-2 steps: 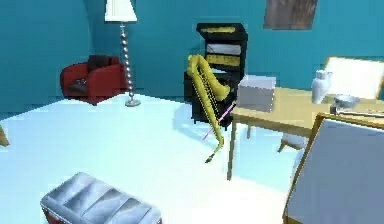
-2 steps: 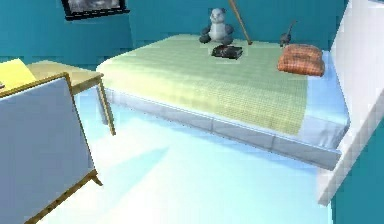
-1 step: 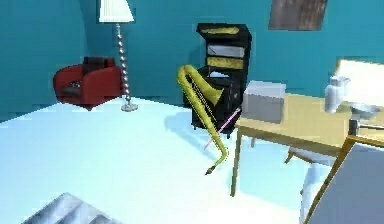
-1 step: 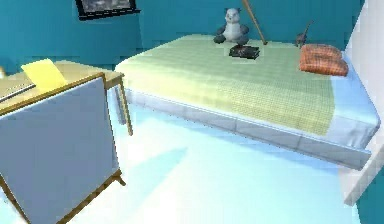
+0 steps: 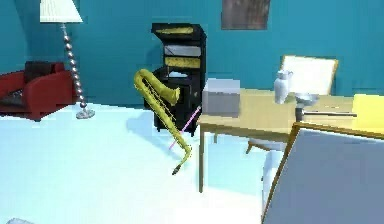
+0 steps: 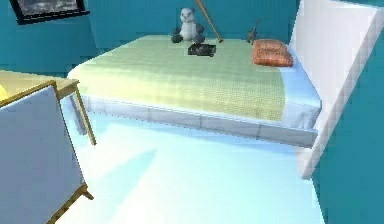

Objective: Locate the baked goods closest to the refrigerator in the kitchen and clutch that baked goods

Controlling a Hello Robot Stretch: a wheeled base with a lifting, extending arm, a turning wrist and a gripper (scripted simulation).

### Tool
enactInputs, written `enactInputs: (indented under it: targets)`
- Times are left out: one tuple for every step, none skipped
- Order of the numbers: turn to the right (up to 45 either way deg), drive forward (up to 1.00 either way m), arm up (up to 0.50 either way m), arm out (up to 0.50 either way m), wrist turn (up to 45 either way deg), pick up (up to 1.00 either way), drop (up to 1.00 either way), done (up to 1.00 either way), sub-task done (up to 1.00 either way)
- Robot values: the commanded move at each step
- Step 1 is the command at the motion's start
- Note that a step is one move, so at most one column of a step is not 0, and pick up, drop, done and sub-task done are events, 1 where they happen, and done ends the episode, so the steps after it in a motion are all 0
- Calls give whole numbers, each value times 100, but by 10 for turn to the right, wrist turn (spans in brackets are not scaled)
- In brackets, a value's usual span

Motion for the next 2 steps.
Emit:
enactInputs:
  targets:
    - [0, 60, 0, 0, 0, 0, 0, 0, 0]
    - [-240, 0, 0, 0, 0, 0, 0, 0, 0]
